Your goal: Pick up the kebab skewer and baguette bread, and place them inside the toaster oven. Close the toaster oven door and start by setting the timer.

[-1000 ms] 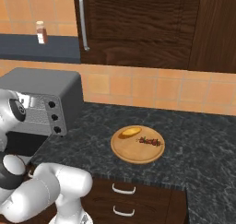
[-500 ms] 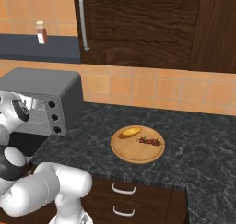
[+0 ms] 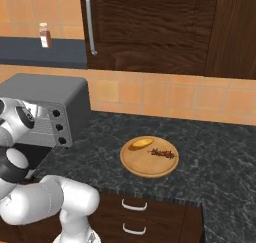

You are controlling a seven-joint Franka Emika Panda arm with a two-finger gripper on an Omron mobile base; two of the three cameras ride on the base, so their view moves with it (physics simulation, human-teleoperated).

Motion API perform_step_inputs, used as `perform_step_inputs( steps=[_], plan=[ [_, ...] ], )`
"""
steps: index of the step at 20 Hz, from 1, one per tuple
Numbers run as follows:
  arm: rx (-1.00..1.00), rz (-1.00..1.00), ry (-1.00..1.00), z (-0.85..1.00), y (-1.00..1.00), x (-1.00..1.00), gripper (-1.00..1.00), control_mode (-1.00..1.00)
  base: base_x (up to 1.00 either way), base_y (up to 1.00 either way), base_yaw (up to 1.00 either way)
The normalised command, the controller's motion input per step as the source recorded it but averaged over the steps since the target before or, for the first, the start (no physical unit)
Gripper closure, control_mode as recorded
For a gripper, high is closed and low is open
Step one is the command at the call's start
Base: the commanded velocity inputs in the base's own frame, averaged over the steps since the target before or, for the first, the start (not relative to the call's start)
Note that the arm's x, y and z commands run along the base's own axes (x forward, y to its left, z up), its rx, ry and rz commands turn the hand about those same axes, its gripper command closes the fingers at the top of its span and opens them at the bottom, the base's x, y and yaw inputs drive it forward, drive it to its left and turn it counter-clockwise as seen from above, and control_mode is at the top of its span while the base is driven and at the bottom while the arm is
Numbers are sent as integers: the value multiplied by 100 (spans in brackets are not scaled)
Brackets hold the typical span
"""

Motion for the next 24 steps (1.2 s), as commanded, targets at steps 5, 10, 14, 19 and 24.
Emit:
perform_step_inputs(
  steps=[5,10,14,19,24],
  plan=[
    [0,0,8,-21,0,0,-100,-100,0,0,0],
    [0,0,11,-8,0,0,-100,-100,0,0,0],
    [0,0,3,0,0,7,-100,-100,0,0,0],
    [0,0,1,-10,0,8,-100,-100,0,0,0],
    [0,0,3,-25,0,0,-100,-100,0,0,0]
  ],
)
